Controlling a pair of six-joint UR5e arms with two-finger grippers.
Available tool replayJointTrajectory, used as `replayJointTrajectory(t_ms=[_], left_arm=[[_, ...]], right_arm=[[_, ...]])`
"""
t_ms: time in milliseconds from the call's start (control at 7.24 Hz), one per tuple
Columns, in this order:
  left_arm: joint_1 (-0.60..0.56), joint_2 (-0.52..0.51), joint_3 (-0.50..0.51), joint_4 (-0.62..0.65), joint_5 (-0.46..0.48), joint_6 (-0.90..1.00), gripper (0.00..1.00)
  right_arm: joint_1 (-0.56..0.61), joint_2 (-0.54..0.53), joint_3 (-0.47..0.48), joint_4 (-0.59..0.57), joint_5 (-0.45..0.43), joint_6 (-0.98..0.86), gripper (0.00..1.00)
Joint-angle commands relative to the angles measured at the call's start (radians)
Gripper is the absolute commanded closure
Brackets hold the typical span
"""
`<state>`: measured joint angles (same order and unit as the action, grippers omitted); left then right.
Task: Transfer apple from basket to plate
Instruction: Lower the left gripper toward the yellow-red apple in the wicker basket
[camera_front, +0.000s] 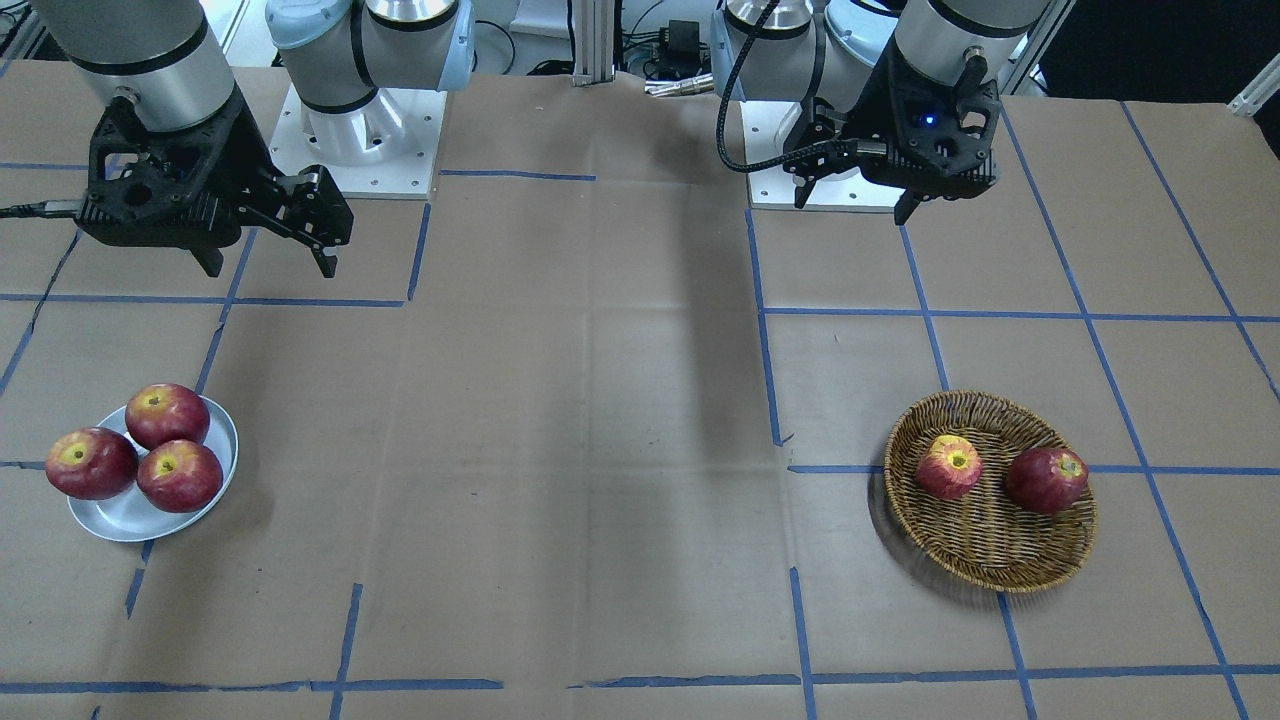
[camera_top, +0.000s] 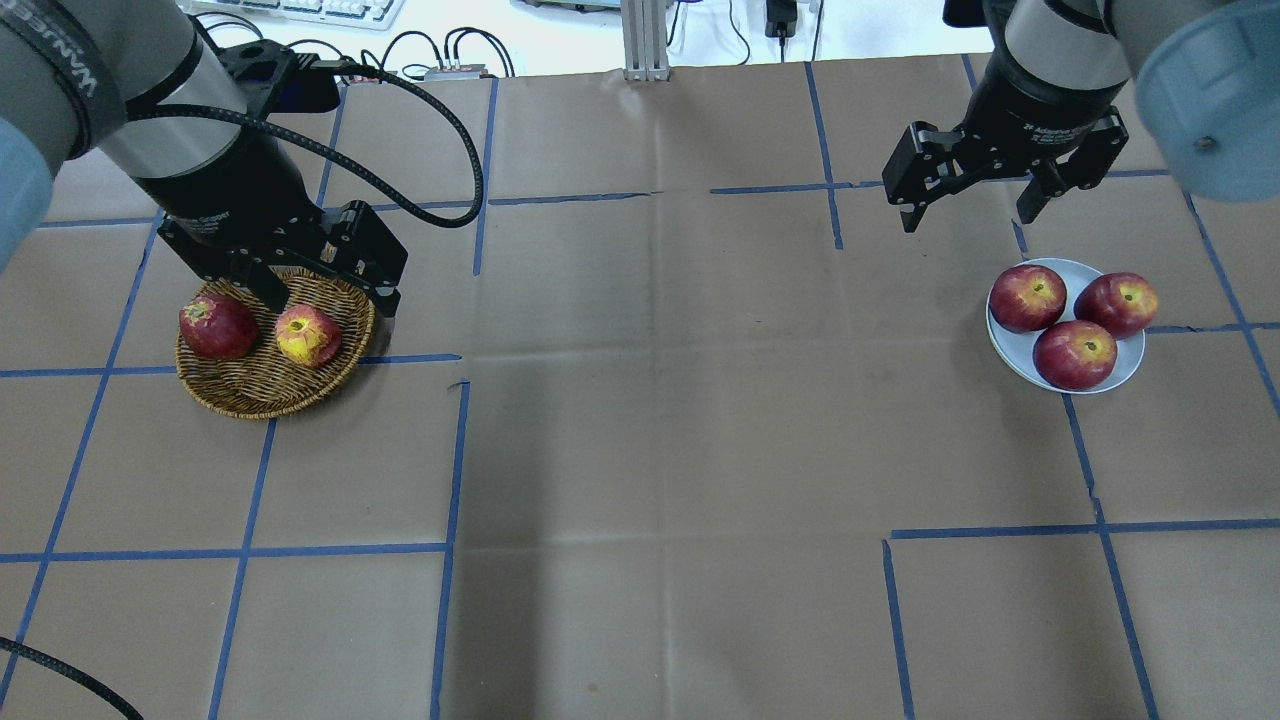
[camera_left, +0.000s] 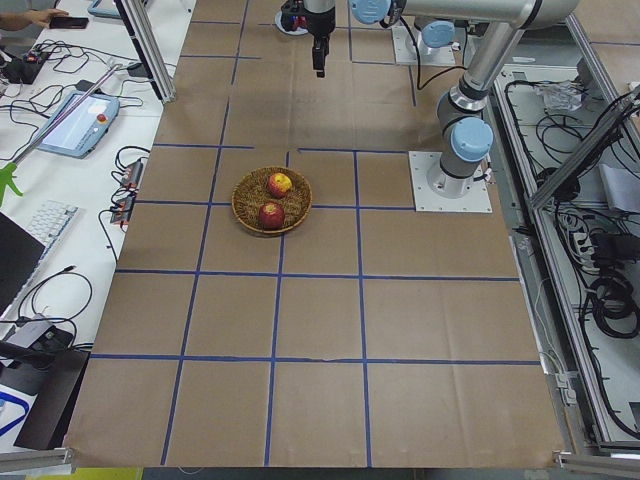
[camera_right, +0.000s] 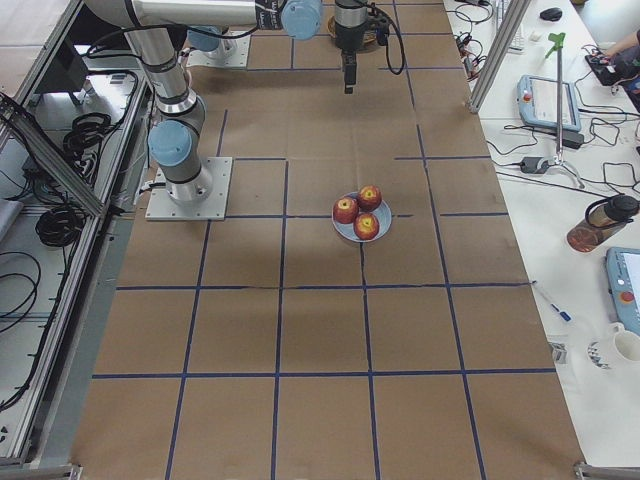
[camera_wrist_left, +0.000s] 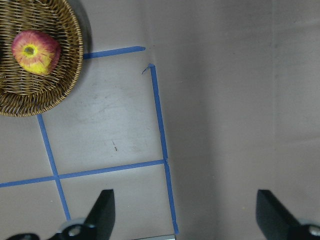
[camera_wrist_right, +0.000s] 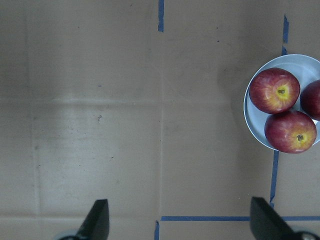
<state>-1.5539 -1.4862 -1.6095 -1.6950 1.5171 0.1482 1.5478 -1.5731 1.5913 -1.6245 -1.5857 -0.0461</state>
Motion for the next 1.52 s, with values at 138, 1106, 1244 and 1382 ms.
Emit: replayJointTrajectory(t_ms=[138,1106,1244,1382], left_arm=[[0.000,0.020,-0.010,0.000,0.003,-0.002,0.00],[-0.003,0.000,0.014,0.014,0.000,-0.010,0.00],[-0.003,0.012,-0.010,0.020,0.000,-0.006,0.00],[0.000,-0.002,-0.012,0.026,0.005,-0.004,0.00]], right_arm=[[0.003,-0.002,-0.002,0.005,0.000,0.005,0.00],[0.012,0.031,-0.004,0.015,0.001,0.005,0.00],[0.011,0.051,-0.010,0.015,0.001,0.006,0.00],[0.011,0.044,-0.008,0.018,0.000,0.006,0.00]])
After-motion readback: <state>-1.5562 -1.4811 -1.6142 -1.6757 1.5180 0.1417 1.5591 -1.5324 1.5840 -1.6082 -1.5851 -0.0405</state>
